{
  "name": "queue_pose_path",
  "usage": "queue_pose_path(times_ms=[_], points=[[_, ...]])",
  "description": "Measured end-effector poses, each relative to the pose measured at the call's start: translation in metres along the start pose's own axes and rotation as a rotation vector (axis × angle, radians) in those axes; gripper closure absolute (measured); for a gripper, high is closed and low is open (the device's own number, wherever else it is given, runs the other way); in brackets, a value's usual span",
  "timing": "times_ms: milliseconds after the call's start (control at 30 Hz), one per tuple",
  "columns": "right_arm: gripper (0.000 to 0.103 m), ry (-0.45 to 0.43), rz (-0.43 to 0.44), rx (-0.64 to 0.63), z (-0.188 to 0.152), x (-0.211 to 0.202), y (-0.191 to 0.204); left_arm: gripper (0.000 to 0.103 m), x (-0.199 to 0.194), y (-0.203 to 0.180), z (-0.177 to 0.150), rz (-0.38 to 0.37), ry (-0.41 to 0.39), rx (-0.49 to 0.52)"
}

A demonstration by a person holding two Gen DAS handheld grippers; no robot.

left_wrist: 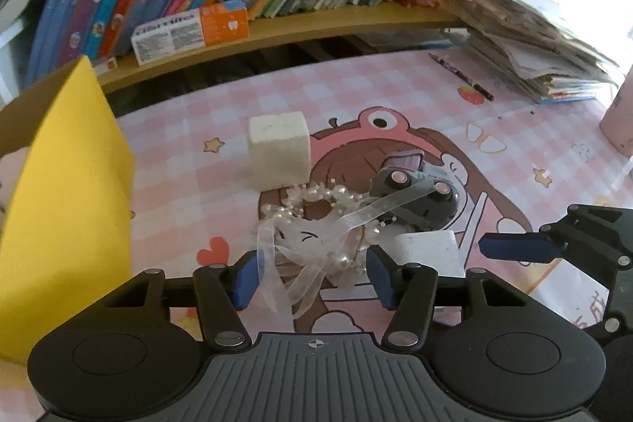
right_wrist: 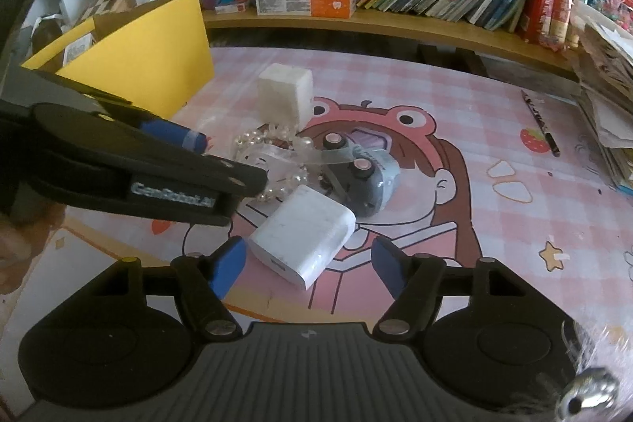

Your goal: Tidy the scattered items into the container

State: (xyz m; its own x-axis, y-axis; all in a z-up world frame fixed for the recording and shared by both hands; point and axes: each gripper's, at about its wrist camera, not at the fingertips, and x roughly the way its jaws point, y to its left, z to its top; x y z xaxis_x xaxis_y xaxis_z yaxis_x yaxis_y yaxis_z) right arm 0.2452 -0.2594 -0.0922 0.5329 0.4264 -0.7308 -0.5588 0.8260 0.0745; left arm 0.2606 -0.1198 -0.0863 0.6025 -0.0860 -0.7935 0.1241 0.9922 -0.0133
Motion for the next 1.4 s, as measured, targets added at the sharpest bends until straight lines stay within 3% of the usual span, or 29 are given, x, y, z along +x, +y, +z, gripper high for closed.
queue_pose_path(times_ms=[133,367,600,700,767,1400], points=[[0.034,-0.004,0.001,-0.02,0.001,0.007,0.003,0.048,0.011,-0.001,0.002,-0.012,0.021,-0.002],[0.034,-0.008,0.004,-0.046,0.003,0.016,0.007,0.062,0.019,0.0,0.001,-0.021,0.031,-0.018],[0.04,0.002,-0.017,-0.031,0.003,0.021,0.006,0.085,0.018,0.001,-0.001,-0.02,0.018,0.008],[0.041,0.006,-0.026,-0.032,0.003,0.02,0.006,0.086,0.014,0.002,-0.002,-0.025,0.021,0.027],[0.041,0.013,-0.028,-0.028,0.001,0.017,0.004,0.103,0.009,0.001,-0.003,-0.033,0.017,0.035],[0.041,-0.01,-0.051,-0.029,-0.016,-0.034,0.012,0.103,-0.07,0.006,-0.029,-0.067,-0.088,0.003]])
